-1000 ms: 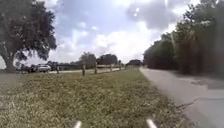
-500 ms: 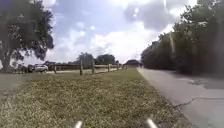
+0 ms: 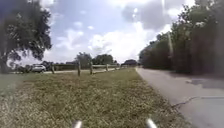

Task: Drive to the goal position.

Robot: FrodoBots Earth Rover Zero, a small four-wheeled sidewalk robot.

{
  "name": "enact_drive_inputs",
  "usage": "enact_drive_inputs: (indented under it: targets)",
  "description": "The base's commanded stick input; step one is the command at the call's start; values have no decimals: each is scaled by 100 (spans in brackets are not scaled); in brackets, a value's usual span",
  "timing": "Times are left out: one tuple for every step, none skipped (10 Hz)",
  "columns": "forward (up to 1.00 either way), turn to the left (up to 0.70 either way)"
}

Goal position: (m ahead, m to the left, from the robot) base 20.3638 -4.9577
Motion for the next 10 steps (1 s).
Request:
enact_drive_inputs:
  targets:
    - [0, -70]
    - [0, -70]
    - [0, -70]
    - [0, -70]
    - [0, -70]
    - [0, -70]
    - [0, -70]
    - [0, -70]
    - [0, -70]
    - [0, -70]
